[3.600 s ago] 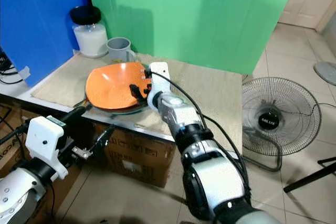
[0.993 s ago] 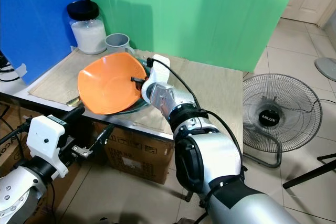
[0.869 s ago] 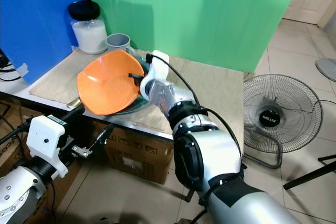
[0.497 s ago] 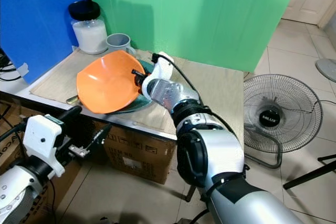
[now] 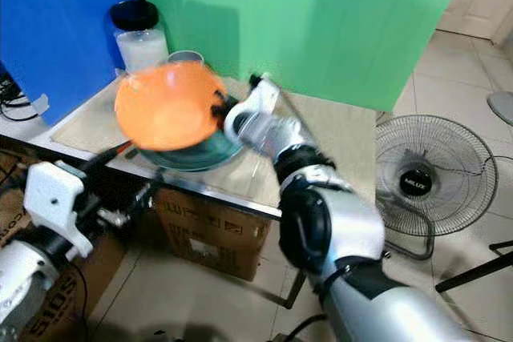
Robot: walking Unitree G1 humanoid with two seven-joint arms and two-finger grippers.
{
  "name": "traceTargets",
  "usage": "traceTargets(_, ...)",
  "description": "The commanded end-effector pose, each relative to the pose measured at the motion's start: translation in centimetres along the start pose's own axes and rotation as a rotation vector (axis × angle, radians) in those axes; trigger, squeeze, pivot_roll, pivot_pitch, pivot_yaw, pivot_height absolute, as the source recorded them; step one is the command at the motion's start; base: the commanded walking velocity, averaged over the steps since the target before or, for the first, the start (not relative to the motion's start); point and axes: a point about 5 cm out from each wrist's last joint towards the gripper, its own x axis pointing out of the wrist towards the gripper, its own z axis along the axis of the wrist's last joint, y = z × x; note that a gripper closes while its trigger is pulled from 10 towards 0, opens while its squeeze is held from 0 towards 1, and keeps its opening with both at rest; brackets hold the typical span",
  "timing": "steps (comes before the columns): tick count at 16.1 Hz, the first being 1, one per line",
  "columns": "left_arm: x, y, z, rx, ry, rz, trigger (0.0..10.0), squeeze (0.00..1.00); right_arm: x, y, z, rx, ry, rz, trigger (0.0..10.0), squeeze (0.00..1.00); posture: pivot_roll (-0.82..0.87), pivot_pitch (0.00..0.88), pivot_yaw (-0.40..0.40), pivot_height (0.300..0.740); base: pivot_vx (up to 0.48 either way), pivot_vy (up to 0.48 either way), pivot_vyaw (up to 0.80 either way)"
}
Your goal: Setting the table
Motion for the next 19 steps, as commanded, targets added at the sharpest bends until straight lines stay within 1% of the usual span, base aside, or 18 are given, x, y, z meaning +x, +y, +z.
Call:
traceTargets(1, 0.0, 0.1, 0.3, 0.0, -0.016, 0.006, 10.0, 0.0, -0.4, 1.3, 1.9, 0.004, -0.076, 0.068, 0.0, 0.0, 0.01, 0.0, 0.002, 0.74, 0.0, 0.0, 0.0)
traceTargets(2, 0.2, -0.1, 0.8, -0.004, -0.042, 0.006, 10.0, 0.0, -1.0, 1.6, 3.7, -0.07, -0.167, 0.102, 0.0, 0.0, 0.01, 0.0, 0.002, 0.74, 0.0, 0.0, 0.0)
traceTargets(3, 0.3, -0.3, 1.2, -0.014, -0.064, 0.006, 10.0, 0.0, -1.6, 1.7, 5.3, -0.102, -0.238, 0.129, 0.0, 0.0, 0.01, 0.0, 0.002, 0.74, 0.0, 0.0, 0.0)
traceTargets(4, 0.5, -0.5, 1.4, -0.027, -0.08, 0.007, 10.0, 0.0, -2.5, 1.5, 6.9, -0.149, -0.318, 0.156, 0.0, 0.0, 0.01, 0.0, 0.001, 0.74, 0.0, 0.0, 0.0)
traceTargets(5, 0.7, -0.7, 1.4, -0.033, -0.08, 0.017, 10.0, 0.0, -3.5, 1.2, 8.3, -0.217, -0.39, 0.181, 0.0, 0.0, 0.01, 0.0, 0.003, 0.74, 0.0, 0.0, 0.0)
traceTargets(6, 0.8, -0.8, 1.3, -0.034, -0.076, 0.026, 10.0, 0.0, -4.0, 0.8, 8.8, -0.239, -0.413, 0.19, 2.2, 0.0, 0.01, 0.0, 0.005, 0.74, 0.0, 0.0, 0.0)
traceTargets(7, 1.0, -0.8, 1.0, -0.029, -0.056, 0.057, 10.0, 0.0, -5.2, -0.1, 9.5, -0.269, -0.452, 0.192, 10.0, 0.0, 0.0, 0.0, 0.009, 0.74, 0.0, 0.0, 0.0)
traceTargets(8, 1.2, -0.5, 0.6, -0.017, -0.044, 0.114, 10.0, 0.0, -6.8, -1.2, 9.8, -0.323, -0.476, 0.199, 10.0, 0.0, 0.0, 0.0, 0.011, 0.74, 0.0, 0.0, 0.0)
traceTargets(9, 1.5, -0.1, 0.3, -0.021, -0.03, 0.175, 10.0, 0.0, -8.9, -2.0, 9.9, -0.435, -0.543, 0.203, 10.0, 0.0, -0.02, 0.0, 0.02, 0.74, 0.0, 0.0, 0.0)
traceTargets(10, 1.7, 0.0, 0.3, -0.024, -0.032, 0.2, 10.0, 0.0, -9.7, -2.3, 9.7, -0.486, -0.552, 0.197, 10.0, 0.0, -0.02, 0.0, 0.025, 0.74, 0.0, 0.0, 0.0)
traceTargets(11, 2.2, 0.3, 0.4, -0.023, -0.038, 0.246, 10.0, 0.0, -11.7, -2.9, 8.7, -0.603, -0.591, 0.14, 10.0, 0.0, -0.05, 0.0, 0.035, 0.74, 0.0, 0.0, -0.79)
traceTargets(14, 2.7, -0.2, 0.8, -0.005, -0.067, 0.251, 10.0, 0.0, -13.8, -3.1, 7.6, -0.675, -0.633, 0.117, 10.0, 0.0, -0.06, 0.0, 0.039, 0.74, 0.0, 0.0, -0.8)
traceTargets(16, 3.1, -1.0, 0.8, -0.012, -0.06, 0.225, 10.0, 0.0, -16.0, -3.7, 5.9, -0.668, -0.699, 0.049, 10.0, 0.0, -0.09, 0.0, 0.052, 0.74, 0.0, 0.0, -0.8)
traceTargets(17, 3.1, -1.0, 0.8, -0.012, -0.06, 0.225, 10.0, 0.0, -16.0, -3.7, 5.9, -0.668, -0.699, 0.049, 10.0, 0.0, -0.09, 0.0, 0.052, 0.74, 0.0, 0.0, -0.8)
traceTargets(18, 3.3, -1.2, 0.7, -0.02, -0.059, 0.23, 10.0, 0.0, -16.6, -4.1, 5.3, -0.659, -0.711, 0.019, 10.0, 0.0, -0.1, 0.0, 0.054, 0.74, 0.0, 0.0, -0.8)
traceTargets(19, 3.6, -1.3, 0.0, -0.026, -0.039, 0.251, 10.0, 0.0, -16.9, -4.5, 3.8, -0.686, -0.702, -0.04, 10.0, 0.0, -0.12, 0.0, 0.062, 0.74, 0.0, 0.0, -0.8)
